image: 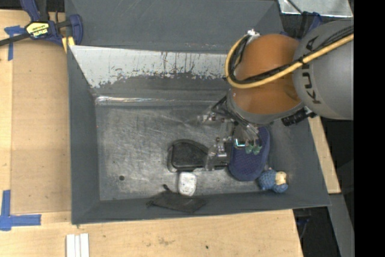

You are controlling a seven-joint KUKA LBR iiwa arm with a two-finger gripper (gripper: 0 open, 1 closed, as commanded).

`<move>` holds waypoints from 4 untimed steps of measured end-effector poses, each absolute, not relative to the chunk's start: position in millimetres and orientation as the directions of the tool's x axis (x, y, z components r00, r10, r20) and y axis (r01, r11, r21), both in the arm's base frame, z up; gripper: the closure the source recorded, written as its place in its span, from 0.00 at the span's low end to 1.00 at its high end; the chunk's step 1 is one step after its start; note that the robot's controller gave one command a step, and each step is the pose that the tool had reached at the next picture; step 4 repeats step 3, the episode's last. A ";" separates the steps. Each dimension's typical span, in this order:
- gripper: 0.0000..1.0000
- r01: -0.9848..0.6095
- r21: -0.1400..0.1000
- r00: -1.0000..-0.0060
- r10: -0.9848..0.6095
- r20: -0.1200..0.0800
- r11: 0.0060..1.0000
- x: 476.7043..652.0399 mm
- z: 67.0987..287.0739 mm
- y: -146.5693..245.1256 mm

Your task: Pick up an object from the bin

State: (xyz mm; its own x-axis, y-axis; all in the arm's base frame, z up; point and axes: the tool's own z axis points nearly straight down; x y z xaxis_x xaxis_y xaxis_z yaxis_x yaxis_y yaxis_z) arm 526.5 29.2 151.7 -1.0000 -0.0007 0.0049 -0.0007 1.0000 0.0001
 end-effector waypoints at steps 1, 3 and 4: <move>0.00 -0.036 0.001 -0.999 -0.036 -0.008 0.999 488.4 105.2 47.7; 1.00 -0.113 -0.003 -0.994 -0.114 -0.006 0.994 540.8 245.1 -5.5; 1.00 -0.113 -0.003 -0.994 -0.114 -0.006 0.994 540.8 245.1 -5.5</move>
Offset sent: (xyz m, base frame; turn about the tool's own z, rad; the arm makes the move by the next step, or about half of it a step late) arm -0.0391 0.0183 -0.0458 -0.0341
